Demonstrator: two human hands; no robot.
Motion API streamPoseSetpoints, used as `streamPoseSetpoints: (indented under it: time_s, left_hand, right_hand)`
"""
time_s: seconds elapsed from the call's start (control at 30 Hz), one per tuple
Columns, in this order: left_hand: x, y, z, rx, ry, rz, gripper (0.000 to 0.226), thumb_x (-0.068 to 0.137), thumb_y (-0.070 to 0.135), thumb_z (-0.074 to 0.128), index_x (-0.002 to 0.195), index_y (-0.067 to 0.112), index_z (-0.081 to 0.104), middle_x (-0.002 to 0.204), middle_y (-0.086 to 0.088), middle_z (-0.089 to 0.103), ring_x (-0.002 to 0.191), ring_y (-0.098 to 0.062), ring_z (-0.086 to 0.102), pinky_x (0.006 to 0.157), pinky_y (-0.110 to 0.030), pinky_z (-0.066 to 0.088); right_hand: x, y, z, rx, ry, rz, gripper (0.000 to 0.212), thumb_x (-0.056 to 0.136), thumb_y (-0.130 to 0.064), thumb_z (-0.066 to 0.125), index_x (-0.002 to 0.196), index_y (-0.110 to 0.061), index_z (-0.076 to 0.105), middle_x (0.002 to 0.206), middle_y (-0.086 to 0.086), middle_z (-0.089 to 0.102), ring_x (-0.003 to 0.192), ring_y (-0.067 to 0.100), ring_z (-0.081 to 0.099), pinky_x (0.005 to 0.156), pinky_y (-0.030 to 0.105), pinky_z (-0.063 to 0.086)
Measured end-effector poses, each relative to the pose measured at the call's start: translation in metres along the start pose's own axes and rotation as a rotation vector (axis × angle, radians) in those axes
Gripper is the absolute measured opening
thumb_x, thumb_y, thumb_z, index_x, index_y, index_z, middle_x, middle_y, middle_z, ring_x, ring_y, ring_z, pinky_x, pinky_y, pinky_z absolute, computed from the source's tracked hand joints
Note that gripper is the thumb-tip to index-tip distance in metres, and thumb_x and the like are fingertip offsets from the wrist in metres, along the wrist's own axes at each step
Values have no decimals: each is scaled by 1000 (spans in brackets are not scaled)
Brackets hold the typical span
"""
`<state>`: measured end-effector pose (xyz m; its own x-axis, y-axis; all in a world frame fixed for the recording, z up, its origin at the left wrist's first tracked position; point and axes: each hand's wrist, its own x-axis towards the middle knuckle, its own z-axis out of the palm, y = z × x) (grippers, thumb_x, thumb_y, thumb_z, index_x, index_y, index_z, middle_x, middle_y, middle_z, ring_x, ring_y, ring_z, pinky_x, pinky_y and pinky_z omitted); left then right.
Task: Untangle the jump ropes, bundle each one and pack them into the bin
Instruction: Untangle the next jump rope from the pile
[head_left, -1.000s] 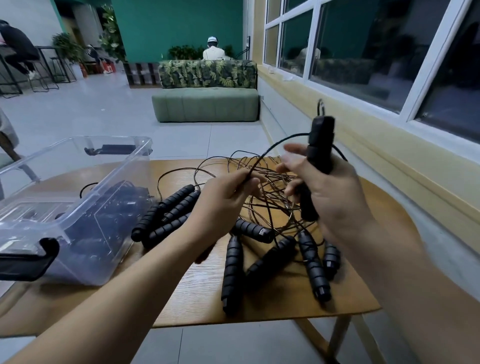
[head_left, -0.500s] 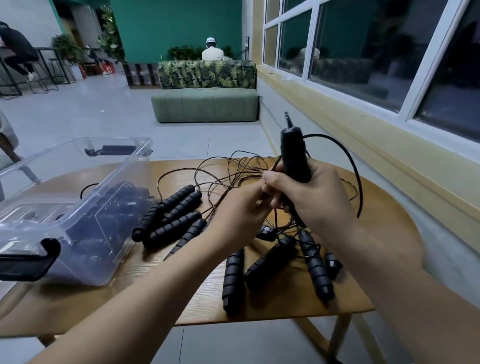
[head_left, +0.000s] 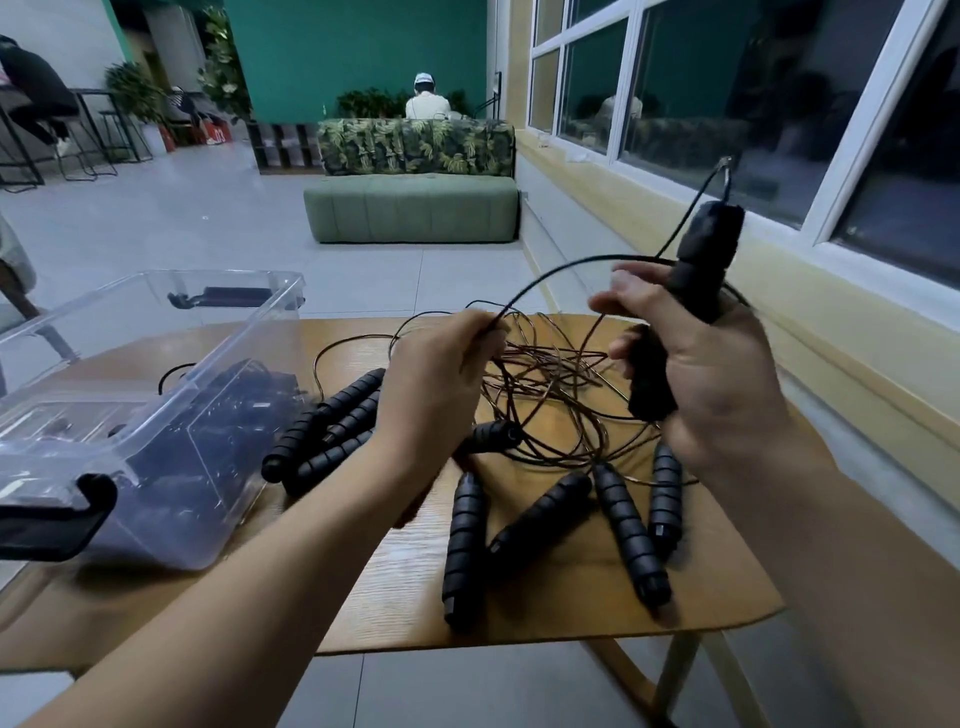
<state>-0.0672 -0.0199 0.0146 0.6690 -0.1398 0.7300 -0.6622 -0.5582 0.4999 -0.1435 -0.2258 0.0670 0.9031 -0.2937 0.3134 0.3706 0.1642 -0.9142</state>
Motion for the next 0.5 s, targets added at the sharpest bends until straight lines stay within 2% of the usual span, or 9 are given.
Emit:
streamPoseSetpoints:
  time_s: [0.13, 0.23, 0.33, 0.43, 0.5]
  left_hand:
    - [-1, 19, -4, 65, 51, 125, 13, 104, 23, 67, 110, 15, 75, 96, 6, 77, 83, -17, 71, 73, -40, 57]
    - [-7, 31, 4, 117, -36, 126, 18, 106, 29, 56, 107, 17, 69, 93, 5, 74, 83, -21, 68, 70, -42, 55]
    - [-10, 30, 11, 171, -167, 32, 23, 108, 33, 47, 103, 18, 63, 88, 4, 68, 83, -26, 62, 70, -46, 53]
    - [-11, 24, 12, 191, -211, -28, 24, 111, 32, 47, 107, 16, 64, 92, 1, 67, 85, -29, 61, 73, -48, 52]
    - [-10, 24, 9, 171, -179, 18, 23, 111, 33, 49, 111, 19, 67, 94, 3, 67, 85, -28, 61, 72, -46, 53]
  right_hand:
    - [-8, 12, 11, -56, -85, 4, 21, 94, -24, 82, 113, -15, 79, 97, 12, 80, 63, 19, 64, 62, 34, 49]
    - [-13, 15, 19, -79, -68, -95, 28, 94, -27, 83, 122, -24, 77, 92, 14, 78, 64, 21, 65, 66, 35, 52]
    - [-16, 10, 19, -113, -38, -218, 34, 99, -26, 79, 132, -29, 70, 92, 17, 76, 64, 24, 65, 67, 34, 56]
    - [-17, 12, 19, -193, -14, -184, 32, 100, -28, 77, 132, -28, 70, 91, 9, 78, 63, 24, 68, 67, 32, 56]
    - [-17, 20, 20, -231, -2, -98, 27, 99, -27, 78, 125, -24, 73, 90, 7, 79, 62, 20, 68, 65, 30, 55]
